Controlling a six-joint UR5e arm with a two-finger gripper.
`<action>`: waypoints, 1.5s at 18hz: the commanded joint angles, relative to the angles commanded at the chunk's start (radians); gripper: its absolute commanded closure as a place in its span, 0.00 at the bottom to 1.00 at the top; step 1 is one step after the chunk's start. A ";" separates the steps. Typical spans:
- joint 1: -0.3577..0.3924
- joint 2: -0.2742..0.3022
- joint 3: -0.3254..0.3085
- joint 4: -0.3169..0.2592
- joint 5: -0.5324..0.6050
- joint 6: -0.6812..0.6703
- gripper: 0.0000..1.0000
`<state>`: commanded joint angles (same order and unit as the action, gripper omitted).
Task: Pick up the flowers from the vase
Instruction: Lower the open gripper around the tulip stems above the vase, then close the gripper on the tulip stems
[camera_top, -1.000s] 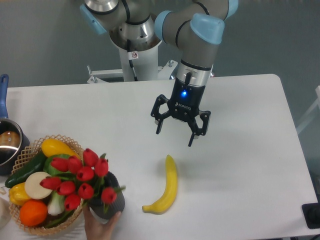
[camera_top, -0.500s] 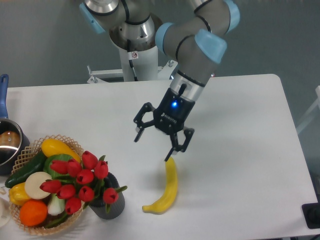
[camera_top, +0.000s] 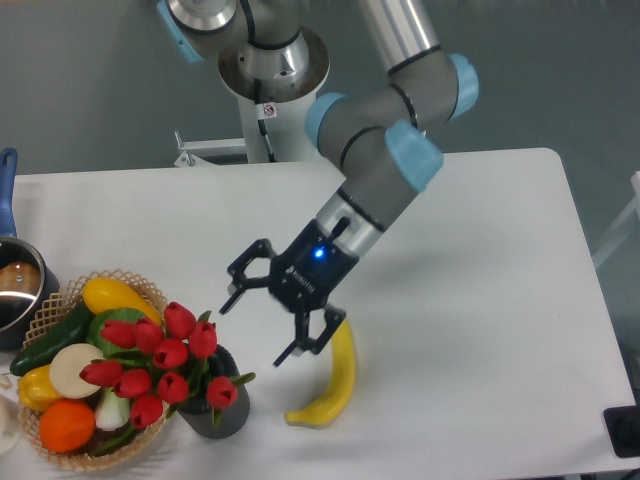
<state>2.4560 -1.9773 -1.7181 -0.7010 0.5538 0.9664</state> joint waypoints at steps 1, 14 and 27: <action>-0.006 -0.003 0.000 0.000 -0.003 0.000 0.00; -0.045 -0.006 -0.003 0.000 -0.002 0.006 0.74; -0.026 0.005 -0.002 0.000 -0.021 0.020 1.00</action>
<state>2.4298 -1.9727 -1.7196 -0.7010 0.5324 0.9864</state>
